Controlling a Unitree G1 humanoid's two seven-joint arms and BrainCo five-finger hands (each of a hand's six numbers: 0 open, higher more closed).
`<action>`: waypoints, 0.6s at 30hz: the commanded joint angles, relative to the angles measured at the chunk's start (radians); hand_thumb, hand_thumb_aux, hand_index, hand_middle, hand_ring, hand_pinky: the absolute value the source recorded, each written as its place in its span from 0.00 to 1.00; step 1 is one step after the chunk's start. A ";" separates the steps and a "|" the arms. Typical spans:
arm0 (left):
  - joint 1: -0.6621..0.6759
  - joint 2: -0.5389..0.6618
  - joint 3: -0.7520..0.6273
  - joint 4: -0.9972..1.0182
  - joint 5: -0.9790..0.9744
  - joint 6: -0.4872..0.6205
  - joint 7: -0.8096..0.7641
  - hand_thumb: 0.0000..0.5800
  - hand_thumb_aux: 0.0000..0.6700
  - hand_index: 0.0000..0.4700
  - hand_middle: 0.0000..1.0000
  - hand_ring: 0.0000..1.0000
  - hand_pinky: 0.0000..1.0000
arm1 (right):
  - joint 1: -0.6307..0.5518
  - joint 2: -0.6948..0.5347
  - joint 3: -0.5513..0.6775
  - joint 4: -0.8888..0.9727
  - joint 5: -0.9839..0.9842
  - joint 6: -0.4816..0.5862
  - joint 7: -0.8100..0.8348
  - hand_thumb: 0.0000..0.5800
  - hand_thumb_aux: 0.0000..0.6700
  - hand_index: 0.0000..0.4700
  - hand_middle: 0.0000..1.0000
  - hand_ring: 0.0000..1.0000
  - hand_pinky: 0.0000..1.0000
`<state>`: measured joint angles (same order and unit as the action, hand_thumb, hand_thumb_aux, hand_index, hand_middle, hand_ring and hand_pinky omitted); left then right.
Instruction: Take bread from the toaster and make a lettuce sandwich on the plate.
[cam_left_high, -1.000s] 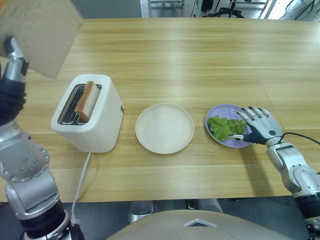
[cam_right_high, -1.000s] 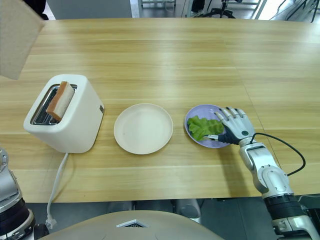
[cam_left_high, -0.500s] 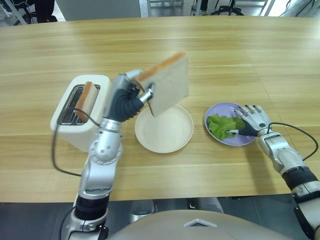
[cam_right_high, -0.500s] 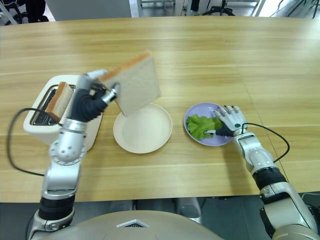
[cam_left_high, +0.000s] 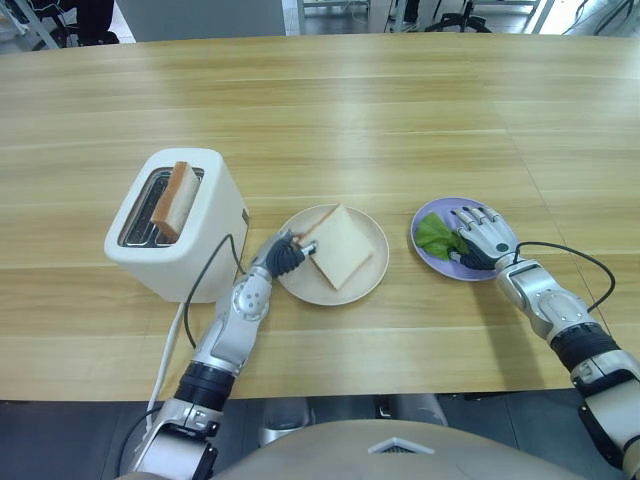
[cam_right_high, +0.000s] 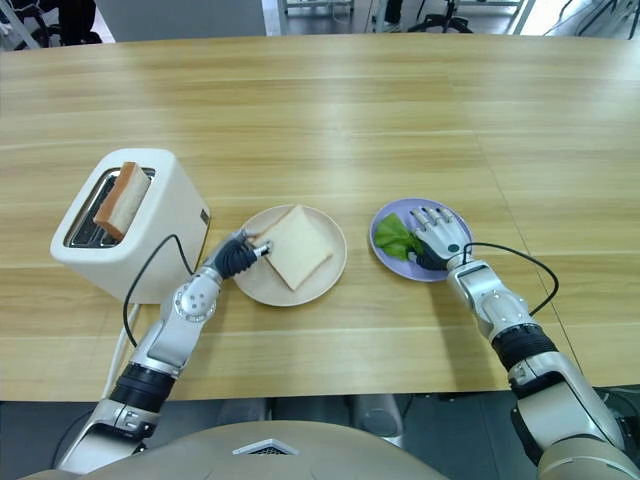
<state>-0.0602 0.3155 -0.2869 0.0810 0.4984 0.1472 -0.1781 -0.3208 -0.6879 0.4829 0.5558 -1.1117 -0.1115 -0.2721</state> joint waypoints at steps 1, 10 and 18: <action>0.058 0.050 -0.050 -0.016 0.022 0.054 -0.097 1.00 1.00 0.98 1.00 1.00 1.00 | 0.044 -0.024 0.003 -0.051 0.029 -0.016 0.030 1.00 1.00 0.98 0.00 0.00 0.00; 0.167 0.186 -0.056 -0.252 0.154 0.143 -0.159 0.00 0.00 0.00 0.06 0.06 0.06 | 0.076 -0.074 -0.069 -0.231 0.084 -0.013 0.044 1.00 1.00 0.98 0.00 0.00 0.00; 0.139 0.206 0.105 -0.581 0.381 0.135 0.066 0.00 0.00 0.00 0.06 0.06 0.06 | 0.089 -0.061 -0.119 -0.429 0.096 0.005 0.096 1.00 1.00 0.98 0.00 0.00 0.00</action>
<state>0.0791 0.5149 -0.2158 -0.4351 0.8144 0.3019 -0.1735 -0.2382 -0.7582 0.3770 0.1719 -1.0260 -0.1126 -0.2061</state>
